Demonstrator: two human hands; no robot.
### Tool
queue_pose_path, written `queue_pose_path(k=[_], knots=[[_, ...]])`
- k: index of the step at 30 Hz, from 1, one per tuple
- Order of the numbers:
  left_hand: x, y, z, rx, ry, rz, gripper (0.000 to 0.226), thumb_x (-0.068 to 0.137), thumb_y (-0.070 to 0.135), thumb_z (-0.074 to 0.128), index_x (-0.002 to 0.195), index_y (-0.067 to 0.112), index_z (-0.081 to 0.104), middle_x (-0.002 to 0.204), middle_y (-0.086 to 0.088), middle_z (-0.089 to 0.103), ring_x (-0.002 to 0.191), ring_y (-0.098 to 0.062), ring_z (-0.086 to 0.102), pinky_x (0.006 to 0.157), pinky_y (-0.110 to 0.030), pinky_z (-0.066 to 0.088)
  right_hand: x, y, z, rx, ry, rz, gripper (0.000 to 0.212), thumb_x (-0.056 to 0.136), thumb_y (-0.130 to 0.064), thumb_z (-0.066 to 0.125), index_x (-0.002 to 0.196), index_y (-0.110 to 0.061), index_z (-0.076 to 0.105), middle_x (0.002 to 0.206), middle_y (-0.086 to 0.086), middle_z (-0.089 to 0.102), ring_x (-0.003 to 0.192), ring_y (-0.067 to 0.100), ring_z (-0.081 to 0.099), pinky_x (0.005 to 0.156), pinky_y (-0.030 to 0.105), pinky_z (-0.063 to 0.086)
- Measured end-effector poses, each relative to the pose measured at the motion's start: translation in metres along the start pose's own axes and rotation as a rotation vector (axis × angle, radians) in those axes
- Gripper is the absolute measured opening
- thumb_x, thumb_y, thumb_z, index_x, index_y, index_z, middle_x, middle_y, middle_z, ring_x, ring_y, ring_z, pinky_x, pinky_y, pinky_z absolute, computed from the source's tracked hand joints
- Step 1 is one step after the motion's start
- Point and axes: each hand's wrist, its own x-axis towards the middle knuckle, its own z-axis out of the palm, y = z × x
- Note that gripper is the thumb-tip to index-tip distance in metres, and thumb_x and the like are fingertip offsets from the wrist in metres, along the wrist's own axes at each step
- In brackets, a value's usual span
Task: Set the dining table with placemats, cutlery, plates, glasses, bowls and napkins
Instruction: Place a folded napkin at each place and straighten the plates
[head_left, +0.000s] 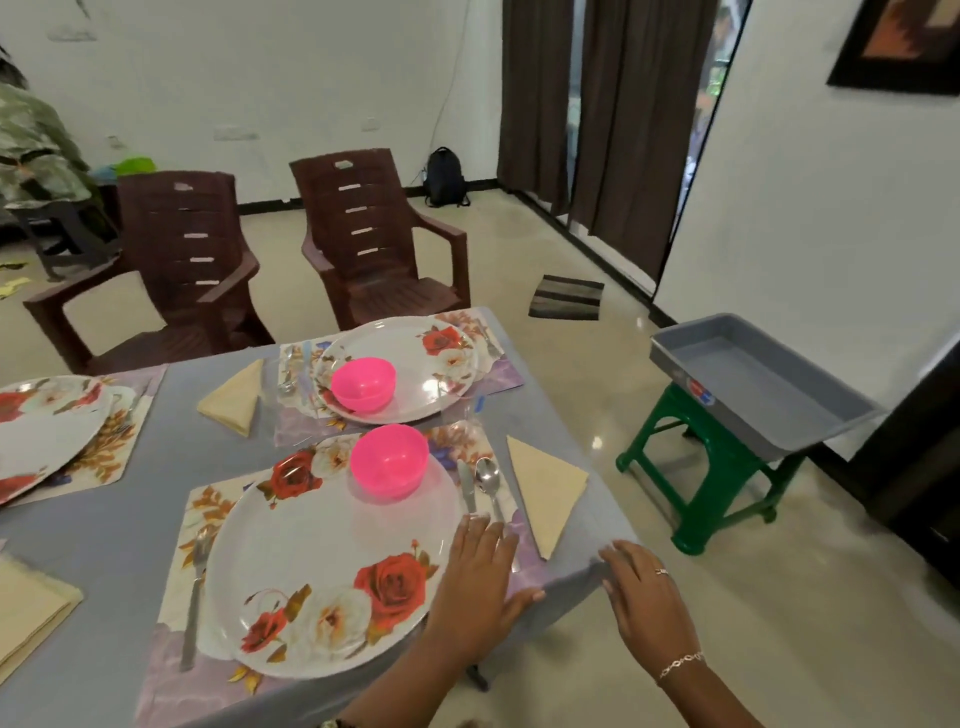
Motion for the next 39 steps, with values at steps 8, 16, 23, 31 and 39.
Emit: queue_pose_path(k=[8, 16, 23, 31, 39], knots=[[0.084, 0.026, 0.039, 0.017, 0.012, 0.005, 0.073, 0.096, 0.054, 0.007, 0.101, 0.020, 0.071, 0.108, 0.000, 0.070, 0.102, -0.019, 0.067, 0.095, -0.041, 0.046, 0.065, 0.045, -0.008, -0.019, 0.052, -0.081, 0.026, 0.072, -0.023, 0.054, 0.091, -0.016, 0.070, 0.092, 0.006, 0.069, 0.079, 0.022, 0.069, 0.065, 0.029, 0.056], [0.143, 0.018, 0.060, -0.012, 0.157, -0.086, 0.044, 0.077, 0.020, 0.035, 0.101, 0.014, 0.072, 0.106, -0.003, 0.071, 0.098, -0.020, 0.068, 0.085, -0.036, 0.053, 0.161, 0.055, 0.021, 0.085, -0.091, -0.456, 0.043, 0.065, -0.021, 0.075, 0.106, -0.023, 0.064, 0.108, -0.001, 0.067, 0.093, 0.014, 0.066, 0.076, 0.023, 0.054], [0.107, 0.015, 0.085, 0.046, 0.207, -0.140, 0.045, 0.077, 0.023, 0.042, 0.119, 0.010, 0.050, 0.116, -0.008, 0.067, 0.106, -0.023, 0.064, 0.091, -0.035, 0.050, 0.180, 0.045, 0.054, 0.087, -0.239, -0.875, 0.050, 0.077, -0.035, 0.041, 0.124, -0.023, 0.051, 0.133, 0.000, 0.056, 0.118, 0.017, 0.057, 0.098, 0.032, 0.034], [0.108, 0.066, 0.102, 0.110, 0.261, -0.487, 0.047, 0.073, 0.023, 0.040, 0.119, 0.014, 0.046, 0.124, -0.007, 0.060, 0.121, -0.023, 0.045, 0.108, -0.027, 0.029, 0.230, 0.057, 0.054, 0.198, -0.309, -1.190, 0.047, 0.078, -0.040, 0.041, 0.122, -0.023, 0.047, 0.127, -0.001, 0.060, 0.115, 0.017, 0.059, 0.097, 0.030, 0.031], [0.138, 0.101, 0.097, 0.070, 0.227, -0.731, 0.067, 0.054, 0.024, 0.078, 0.113, 0.015, 0.047, 0.115, -0.012, 0.066, 0.101, -0.028, 0.067, 0.082, -0.033, 0.054, 0.261, 0.105, 0.038, 0.339, -0.286, -1.169, 0.045, 0.074, -0.039, 0.044, 0.116, -0.022, 0.049, 0.115, 0.004, 0.065, 0.104, 0.019, 0.060, 0.081, 0.026, 0.053]])
